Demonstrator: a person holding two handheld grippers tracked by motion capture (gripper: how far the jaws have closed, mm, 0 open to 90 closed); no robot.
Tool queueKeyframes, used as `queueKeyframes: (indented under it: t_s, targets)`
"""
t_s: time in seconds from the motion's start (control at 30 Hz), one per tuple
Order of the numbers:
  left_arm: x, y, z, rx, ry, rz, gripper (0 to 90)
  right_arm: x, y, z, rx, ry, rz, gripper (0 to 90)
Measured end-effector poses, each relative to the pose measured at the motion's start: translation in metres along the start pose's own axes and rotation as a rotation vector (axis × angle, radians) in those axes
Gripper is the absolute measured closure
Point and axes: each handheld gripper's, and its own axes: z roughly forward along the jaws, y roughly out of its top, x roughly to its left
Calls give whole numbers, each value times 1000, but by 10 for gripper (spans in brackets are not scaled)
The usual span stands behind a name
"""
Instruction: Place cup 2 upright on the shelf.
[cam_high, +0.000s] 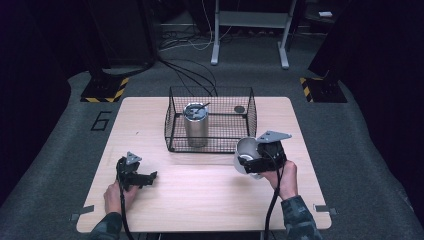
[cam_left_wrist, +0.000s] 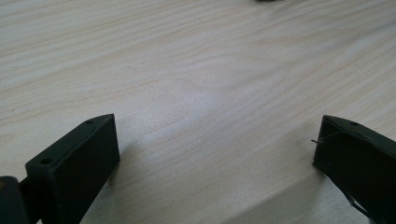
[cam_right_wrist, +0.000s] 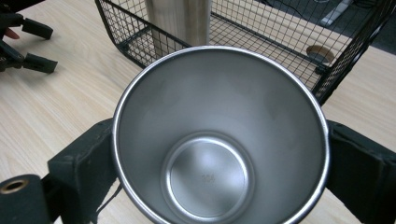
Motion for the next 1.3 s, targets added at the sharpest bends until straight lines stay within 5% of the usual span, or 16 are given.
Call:
queueKeyframes:
  t_s: [1.3]
  targets:
    - [0,0,0,1,-1,0,0,-16,62,-5,-37,-2,-39,61]
